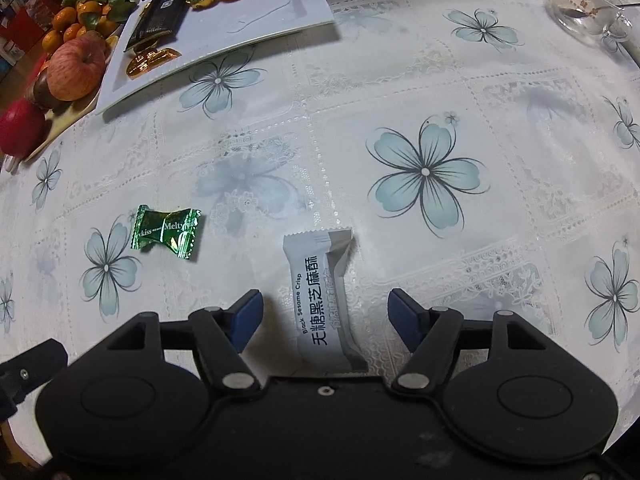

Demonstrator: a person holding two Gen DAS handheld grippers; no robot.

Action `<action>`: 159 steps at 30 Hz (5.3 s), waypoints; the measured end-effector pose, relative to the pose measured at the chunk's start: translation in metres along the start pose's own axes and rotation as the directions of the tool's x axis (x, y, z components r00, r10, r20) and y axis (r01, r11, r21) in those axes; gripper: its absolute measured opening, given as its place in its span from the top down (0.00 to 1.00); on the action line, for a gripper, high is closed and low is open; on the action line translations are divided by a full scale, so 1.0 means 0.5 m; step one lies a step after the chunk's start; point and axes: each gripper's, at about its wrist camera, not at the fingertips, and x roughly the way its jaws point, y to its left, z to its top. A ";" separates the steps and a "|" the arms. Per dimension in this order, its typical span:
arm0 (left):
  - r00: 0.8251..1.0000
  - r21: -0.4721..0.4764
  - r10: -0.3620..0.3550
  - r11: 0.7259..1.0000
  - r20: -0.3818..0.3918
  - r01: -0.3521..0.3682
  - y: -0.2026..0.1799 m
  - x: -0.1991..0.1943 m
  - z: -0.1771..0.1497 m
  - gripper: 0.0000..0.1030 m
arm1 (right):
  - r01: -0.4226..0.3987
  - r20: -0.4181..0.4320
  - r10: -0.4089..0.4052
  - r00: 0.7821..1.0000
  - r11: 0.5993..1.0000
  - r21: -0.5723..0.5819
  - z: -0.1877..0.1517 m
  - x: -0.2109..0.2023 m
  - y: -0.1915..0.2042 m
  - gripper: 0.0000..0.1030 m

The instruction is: Organize snacks

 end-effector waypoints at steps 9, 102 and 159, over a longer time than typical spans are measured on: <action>1.000 0.015 -0.013 1.000 -0.002 0.013 -0.005 -0.004 -0.002 0.58 | 0.091 -0.015 -0.093 0.996 0.990 -0.106 -0.026 0.027 0.026 0.00; 0.988 0.122 0.049 0.992 -0.145 -0.031 -0.052 0.202 0.077 0.00 | -0.118 0.082 0.107 0.991 0.984 0.137 0.033 -0.146 -0.072 0.78; 0.994 0.181 -0.108 0.978 -0.008 0.107 -0.060 -0.144 -0.209 0.77 | -0.245 0.144 0.244 0.959 0.969 -0.010 -0.100 -0.260 -0.119 0.80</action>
